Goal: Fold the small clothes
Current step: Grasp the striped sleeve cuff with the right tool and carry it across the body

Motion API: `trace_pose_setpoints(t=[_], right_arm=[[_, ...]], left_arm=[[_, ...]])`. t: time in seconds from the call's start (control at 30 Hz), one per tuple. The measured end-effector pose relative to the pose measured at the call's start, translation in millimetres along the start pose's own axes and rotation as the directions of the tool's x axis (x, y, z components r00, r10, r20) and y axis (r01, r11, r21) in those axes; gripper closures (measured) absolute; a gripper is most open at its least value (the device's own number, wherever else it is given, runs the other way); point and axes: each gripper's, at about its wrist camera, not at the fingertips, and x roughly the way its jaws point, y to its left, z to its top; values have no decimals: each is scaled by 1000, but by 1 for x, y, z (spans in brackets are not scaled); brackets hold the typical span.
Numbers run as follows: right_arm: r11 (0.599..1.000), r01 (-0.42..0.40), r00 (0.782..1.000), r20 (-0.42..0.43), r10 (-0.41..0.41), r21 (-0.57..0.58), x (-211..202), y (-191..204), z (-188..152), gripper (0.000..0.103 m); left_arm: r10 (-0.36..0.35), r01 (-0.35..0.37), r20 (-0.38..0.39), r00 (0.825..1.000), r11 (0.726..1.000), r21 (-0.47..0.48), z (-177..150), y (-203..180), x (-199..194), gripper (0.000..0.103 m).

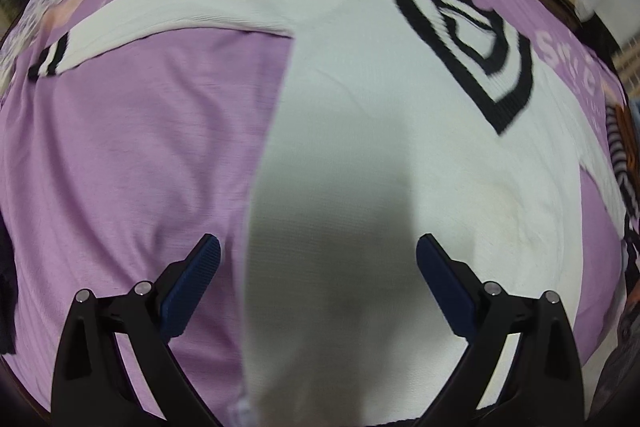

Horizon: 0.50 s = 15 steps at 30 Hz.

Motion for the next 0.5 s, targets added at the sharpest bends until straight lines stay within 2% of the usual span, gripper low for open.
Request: trace_pose_setpoints(t=[0.17, 0.27, 0.5], right_arm=[[992, -41, 999, -23, 39, -116, -10, 47, -16, 92], [983, -62, 997, -52, 54, -174, -6, 79, -29, 92], [951, -90, 992, -111, 59, -297, 9, 146, -61, 92]], left_arm=[[-7, 7, 3, 1000, 998, -63, 3, 28, 3, 7], [-52, 53, 15, 999, 994, -92, 4, 42, 1, 7], [-65, 70, 84, 994, 996, -62, 12, 53, -14, 7]])
